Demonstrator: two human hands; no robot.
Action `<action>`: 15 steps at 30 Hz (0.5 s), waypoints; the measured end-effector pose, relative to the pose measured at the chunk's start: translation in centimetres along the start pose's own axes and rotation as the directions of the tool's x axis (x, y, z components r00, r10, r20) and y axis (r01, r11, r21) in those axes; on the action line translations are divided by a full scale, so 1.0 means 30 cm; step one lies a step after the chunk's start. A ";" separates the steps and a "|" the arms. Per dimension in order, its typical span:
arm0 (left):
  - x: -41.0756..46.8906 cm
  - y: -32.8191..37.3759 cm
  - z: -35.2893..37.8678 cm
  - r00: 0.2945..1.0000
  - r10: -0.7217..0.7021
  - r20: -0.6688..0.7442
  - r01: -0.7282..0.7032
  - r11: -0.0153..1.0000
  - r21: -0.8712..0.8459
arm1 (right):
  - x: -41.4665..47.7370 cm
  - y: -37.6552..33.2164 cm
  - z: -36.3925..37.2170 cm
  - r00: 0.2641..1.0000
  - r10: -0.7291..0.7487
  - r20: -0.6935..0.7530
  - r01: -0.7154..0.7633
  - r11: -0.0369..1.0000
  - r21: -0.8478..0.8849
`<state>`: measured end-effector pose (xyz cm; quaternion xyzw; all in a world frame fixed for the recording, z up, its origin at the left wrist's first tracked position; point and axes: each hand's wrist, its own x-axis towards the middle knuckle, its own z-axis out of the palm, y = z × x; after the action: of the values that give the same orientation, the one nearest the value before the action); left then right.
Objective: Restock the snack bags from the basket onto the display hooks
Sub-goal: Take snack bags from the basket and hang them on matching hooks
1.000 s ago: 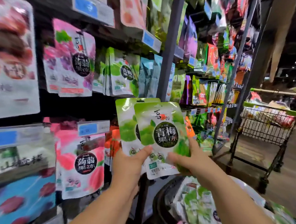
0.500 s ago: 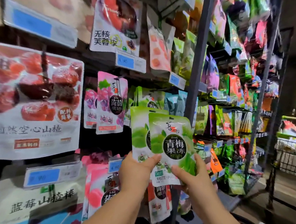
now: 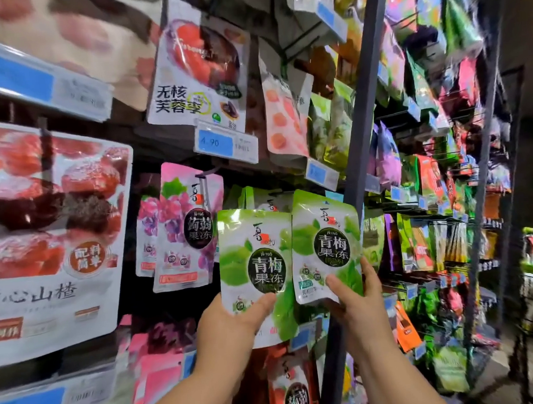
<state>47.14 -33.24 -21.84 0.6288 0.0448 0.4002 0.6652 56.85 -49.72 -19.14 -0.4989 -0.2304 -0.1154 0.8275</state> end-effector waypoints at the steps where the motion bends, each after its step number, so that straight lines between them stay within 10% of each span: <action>1: 0.007 0.002 -0.004 1.000 0.001 -0.004 -0.001 1.000 0.013 | 0.021 -0.001 0.004 1.000 0.006 0.010 -0.006 1.000 0.016; 15: 0.062 0.012 -0.044 0.997 0.080 -0.016 -0.080 0.996 0.027 | 0.149 0.025 0.063 0.998 0.014 0.060 -0.015 1.000 0.024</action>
<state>47.49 -31.13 -20.96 0.6352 0.0304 0.4312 0.6400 60.54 -47.54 -16.76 -0.4938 -0.2529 -0.0915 0.8270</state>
